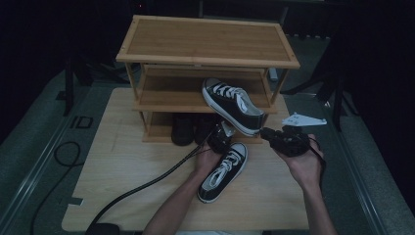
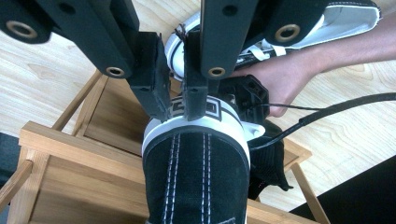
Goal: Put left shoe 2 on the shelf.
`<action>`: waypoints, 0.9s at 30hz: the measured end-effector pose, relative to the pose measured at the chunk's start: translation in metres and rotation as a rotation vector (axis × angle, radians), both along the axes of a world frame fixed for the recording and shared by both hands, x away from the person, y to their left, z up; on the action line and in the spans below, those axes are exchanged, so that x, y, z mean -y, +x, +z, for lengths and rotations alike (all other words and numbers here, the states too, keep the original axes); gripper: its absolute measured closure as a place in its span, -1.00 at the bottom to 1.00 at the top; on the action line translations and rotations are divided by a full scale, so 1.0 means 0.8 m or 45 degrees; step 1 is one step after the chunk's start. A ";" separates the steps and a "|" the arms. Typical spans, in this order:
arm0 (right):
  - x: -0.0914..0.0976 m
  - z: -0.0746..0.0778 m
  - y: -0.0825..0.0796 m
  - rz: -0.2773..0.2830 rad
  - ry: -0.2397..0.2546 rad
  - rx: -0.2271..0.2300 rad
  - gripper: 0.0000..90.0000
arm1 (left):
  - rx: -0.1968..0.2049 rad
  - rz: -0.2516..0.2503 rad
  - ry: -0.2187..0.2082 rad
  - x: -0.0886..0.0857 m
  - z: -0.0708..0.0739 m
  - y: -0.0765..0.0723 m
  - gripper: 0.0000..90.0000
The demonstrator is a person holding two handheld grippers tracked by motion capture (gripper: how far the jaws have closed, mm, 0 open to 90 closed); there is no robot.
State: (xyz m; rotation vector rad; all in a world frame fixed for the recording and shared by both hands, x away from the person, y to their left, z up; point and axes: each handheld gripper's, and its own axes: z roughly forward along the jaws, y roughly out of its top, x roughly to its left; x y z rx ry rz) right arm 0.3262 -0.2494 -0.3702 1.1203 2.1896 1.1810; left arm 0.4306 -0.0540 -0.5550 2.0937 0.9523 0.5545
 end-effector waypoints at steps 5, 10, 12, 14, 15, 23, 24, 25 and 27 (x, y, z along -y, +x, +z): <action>0.000 0.001 -0.002 0.004 0.004 0.007 0.79 | 0.000 -0.035 0.040 0.012 0.002 0.001 1.00; -0.001 0.000 -0.002 0.014 0.006 0.016 0.79 | -0.005 -0.030 0.040 0.012 0.002 0.003 1.00; -0.001 0.000 -0.002 0.016 0.009 0.017 0.80 | 0.010 0.007 0.031 0.013 0.001 0.003 1.00; 0.000 0.000 -0.002 0.017 0.013 0.022 0.82 | 0.015 0.043 -0.034 0.015 -0.002 0.004 1.00; 0.000 0.000 -0.002 0.018 0.012 0.020 0.83 | 0.016 0.045 -0.021 0.014 -0.001 0.005 1.00; 0.001 -0.006 -0.001 0.006 -0.001 0.012 0.97 | 0.031 0.076 0.014 0.011 -0.001 0.007 1.00; 0.001 -0.006 -0.001 0.009 0.000 0.017 0.99 | 0.024 0.080 0.003 0.011 -0.001 0.008 1.00; 0.001 -0.006 -0.001 0.009 0.000 0.017 0.99 | 0.025 0.086 0.005 0.010 -0.001 0.008 1.00; 0.000 -0.006 -0.002 0.006 -0.003 0.018 1.00 | 0.022 0.084 0.010 0.009 -0.001 0.009 1.00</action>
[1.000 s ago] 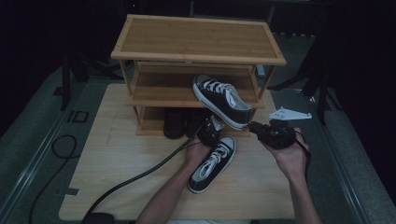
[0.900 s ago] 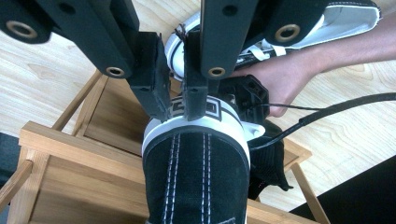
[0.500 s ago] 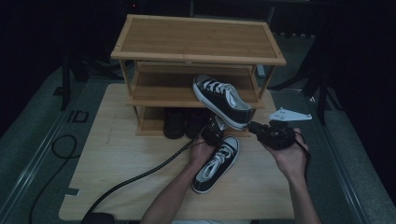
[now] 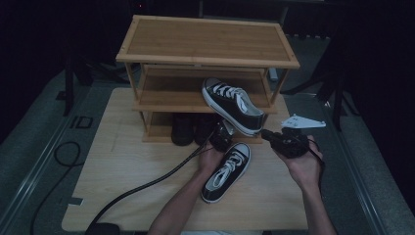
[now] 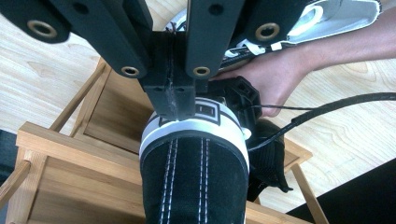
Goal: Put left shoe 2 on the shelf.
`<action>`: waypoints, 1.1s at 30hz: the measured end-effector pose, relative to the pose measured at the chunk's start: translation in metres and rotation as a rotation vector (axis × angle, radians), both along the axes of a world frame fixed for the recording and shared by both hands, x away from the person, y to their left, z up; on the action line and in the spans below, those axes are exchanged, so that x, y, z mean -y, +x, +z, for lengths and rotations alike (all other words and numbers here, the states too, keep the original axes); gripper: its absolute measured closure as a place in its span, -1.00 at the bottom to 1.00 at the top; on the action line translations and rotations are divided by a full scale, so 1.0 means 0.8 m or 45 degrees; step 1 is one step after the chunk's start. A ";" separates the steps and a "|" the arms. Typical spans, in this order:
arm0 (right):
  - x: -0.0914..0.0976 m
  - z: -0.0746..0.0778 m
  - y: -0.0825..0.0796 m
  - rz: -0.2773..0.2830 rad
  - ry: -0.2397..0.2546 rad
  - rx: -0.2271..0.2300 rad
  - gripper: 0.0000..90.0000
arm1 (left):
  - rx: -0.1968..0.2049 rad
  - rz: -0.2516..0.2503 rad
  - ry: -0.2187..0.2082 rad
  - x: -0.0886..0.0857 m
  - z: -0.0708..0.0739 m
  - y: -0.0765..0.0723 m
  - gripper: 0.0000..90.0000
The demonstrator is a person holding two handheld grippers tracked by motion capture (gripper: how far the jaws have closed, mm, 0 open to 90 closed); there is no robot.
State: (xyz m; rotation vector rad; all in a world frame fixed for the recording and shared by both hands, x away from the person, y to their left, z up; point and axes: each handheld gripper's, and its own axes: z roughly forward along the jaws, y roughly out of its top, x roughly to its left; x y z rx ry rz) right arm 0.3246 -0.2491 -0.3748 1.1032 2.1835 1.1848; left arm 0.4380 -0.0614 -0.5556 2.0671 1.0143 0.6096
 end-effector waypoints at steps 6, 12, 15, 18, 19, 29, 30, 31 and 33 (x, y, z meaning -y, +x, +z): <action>-0.005 0.003 -0.001 0.014 -0.009 0.007 1.00 | -0.019 -0.002 -0.002 -0.003 0.000 0.004 1.00; -0.010 0.006 -0.003 0.036 -0.002 0.018 1.00 | -0.020 -0.007 -0.002 -0.002 0.000 0.004 1.00; -0.014 0.007 -0.004 0.048 -0.009 0.030 1.00 | -0.029 -0.005 -0.017 -0.001 0.000 0.003 1.00; -0.016 0.009 -0.004 0.052 0.006 0.035 1.00 | -0.005 -0.003 0.002 -0.001 -0.001 0.003 1.00; -0.017 0.010 -0.004 0.056 0.009 0.034 1.00 | -0.014 -0.004 -0.008 -0.001 -0.001 0.002 1.00; -0.039 0.011 -0.002 0.133 0.010 0.037 1.00 | -0.005 0.000 -0.007 0.000 -0.001 0.002 1.00; -0.041 0.011 -0.002 0.132 0.006 0.039 1.00 | -0.009 -0.006 -0.015 0.000 -0.002 0.002 1.00; -0.042 0.011 -0.001 0.136 0.001 0.043 1.00 | -0.006 -0.008 -0.014 0.000 -0.002 0.002 1.00; -0.045 0.012 0.000 0.143 0.000 0.040 1.00 | -0.003 -0.008 -0.018 0.000 -0.002 0.002 1.00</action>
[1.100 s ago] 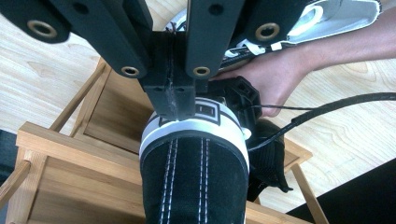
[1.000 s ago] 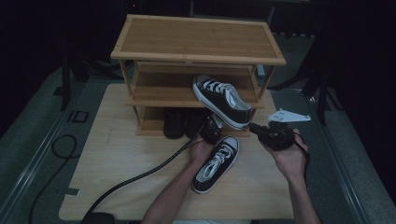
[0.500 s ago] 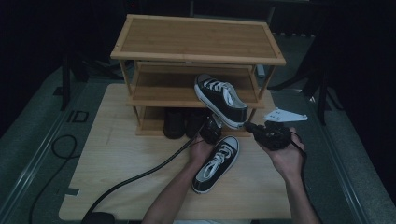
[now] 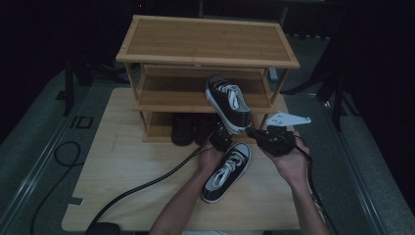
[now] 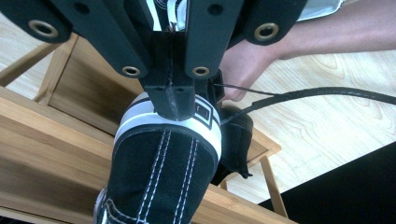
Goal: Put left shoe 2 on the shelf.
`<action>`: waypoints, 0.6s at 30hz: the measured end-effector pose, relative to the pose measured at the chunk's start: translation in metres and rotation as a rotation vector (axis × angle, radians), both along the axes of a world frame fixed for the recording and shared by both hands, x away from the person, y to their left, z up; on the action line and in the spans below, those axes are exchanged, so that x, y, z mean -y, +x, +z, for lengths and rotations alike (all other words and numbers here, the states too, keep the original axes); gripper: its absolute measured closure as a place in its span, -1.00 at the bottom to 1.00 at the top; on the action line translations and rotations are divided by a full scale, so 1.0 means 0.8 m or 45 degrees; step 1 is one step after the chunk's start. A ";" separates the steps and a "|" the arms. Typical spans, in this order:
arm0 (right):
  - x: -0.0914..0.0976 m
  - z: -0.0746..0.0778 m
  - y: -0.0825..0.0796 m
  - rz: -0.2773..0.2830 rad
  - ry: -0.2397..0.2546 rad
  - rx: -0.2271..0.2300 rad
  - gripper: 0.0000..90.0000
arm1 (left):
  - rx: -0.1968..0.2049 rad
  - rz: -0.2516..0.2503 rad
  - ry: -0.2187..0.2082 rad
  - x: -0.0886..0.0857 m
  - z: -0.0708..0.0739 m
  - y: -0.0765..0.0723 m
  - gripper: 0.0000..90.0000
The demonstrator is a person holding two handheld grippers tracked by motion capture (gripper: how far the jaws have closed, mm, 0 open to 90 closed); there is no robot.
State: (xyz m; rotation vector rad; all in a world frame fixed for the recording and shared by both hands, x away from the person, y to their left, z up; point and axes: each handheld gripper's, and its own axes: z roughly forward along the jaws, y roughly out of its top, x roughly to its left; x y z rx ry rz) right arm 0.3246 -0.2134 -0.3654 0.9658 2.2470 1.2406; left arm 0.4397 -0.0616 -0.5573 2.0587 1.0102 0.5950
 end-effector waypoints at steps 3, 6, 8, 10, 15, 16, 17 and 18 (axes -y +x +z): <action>-0.003 0.000 0.002 0.013 0.004 -0.005 1.00 | 0.007 -0.002 -0.006 0.000 -0.001 0.000 1.00; -0.006 -0.002 0.004 0.022 0.013 -0.008 1.00 | 0.003 0.008 0.001 0.001 0.000 0.000 1.00; -0.008 -0.002 0.006 0.028 0.020 -0.013 1.00 | 0.004 0.007 0.001 0.001 0.000 0.000 1.00; -0.011 -0.003 0.008 0.033 0.023 -0.014 1.00 | 0.005 0.006 -0.002 0.001 0.000 0.000 1.00; -0.025 -0.002 0.012 0.053 -0.008 -0.006 1.00 | 0.002 0.009 -0.003 0.001 0.000 0.000 1.00; -0.025 -0.002 0.012 0.053 -0.008 -0.006 1.00 | 0.002 -0.003 -0.001 0.001 0.000 0.000 1.00; -0.027 -0.002 0.013 0.053 -0.011 -0.007 1.00 | -0.001 0.002 0.004 0.001 0.000 0.000 1.00; -0.029 -0.002 0.014 0.057 -0.011 -0.005 1.00 | -0.003 0.017 0.005 0.001 0.000 -0.001 1.00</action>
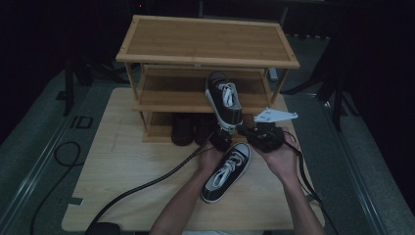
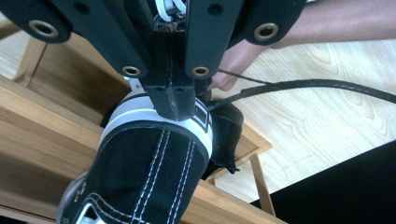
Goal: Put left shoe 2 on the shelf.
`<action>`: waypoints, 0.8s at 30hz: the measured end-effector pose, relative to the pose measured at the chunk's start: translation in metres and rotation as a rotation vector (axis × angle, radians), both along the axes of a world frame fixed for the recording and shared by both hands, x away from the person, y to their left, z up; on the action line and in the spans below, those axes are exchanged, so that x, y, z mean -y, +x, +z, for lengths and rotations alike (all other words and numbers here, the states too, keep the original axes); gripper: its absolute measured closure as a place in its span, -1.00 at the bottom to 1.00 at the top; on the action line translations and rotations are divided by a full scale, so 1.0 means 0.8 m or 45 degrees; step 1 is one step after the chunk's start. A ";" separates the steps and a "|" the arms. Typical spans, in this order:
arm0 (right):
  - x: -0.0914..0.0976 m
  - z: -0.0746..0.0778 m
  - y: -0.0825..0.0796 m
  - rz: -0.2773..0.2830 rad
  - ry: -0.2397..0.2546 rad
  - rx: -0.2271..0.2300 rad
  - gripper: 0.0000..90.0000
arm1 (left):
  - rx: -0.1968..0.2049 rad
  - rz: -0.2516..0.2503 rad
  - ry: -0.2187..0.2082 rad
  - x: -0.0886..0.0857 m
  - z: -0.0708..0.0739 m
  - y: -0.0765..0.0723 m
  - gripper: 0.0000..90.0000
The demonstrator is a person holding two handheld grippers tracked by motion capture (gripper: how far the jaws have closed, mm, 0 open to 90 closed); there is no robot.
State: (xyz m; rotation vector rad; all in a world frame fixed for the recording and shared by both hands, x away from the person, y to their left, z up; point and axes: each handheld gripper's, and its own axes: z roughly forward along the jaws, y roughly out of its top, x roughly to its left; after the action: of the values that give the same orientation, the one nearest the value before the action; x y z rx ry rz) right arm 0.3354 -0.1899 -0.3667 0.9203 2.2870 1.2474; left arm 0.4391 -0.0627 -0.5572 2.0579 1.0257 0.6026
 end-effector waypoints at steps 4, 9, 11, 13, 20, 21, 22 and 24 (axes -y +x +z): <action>-0.008 -0.002 0.004 0.010 0.009 0.000 1.00 | 0.006 -0.016 -0.001 -0.001 0.000 0.001 1.00; -0.011 -0.003 0.007 0.014 0.015 0.001 1.00 | 0.008 -0.017 -0.001 -0.001 0.000 0.001 1.00; -0.014 -0.003 0.008 0.012 0.004 0.007 1.00 | 0.009 -0.014 0.000 -0.001 0.000 0.001 1.00; -0.017 -0.002 0.010 0.013 -0.002 0.008 1.00 | 0.011 -0.011 -0.008 0.000 -0.001 0.001 1.00; -0.028 -0.003 0.022 0.016 -0.002 0.001 1.00 | 0.005 -0.021 0.020 -0.002 0.000 0.001 1.00; -0.029 -0.003 0.023 0.021 -0.002 -0.001 1.00 | 0.006 -0.019 0.022 -0.002 0.000 0.001 1.00; -0.029 -0.003 0.023 0.021 -0.002 -0.001 1.00 | 0.004 -0.018 0.022 -0.002 0.001 0.001 1.00; -0.033 -0.004 0.025 0.022 -0.013 0.005 1.00 | 0.009 -0.004 -0.020 0.001 -0.001 0.001 1.00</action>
State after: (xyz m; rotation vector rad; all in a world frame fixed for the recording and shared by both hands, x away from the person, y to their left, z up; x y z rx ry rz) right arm 0.3555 -0.1636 -0.3698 0.8955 2.3010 1.2428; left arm 0.4396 -0.0635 -0.5580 2.0414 1.0200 0.5981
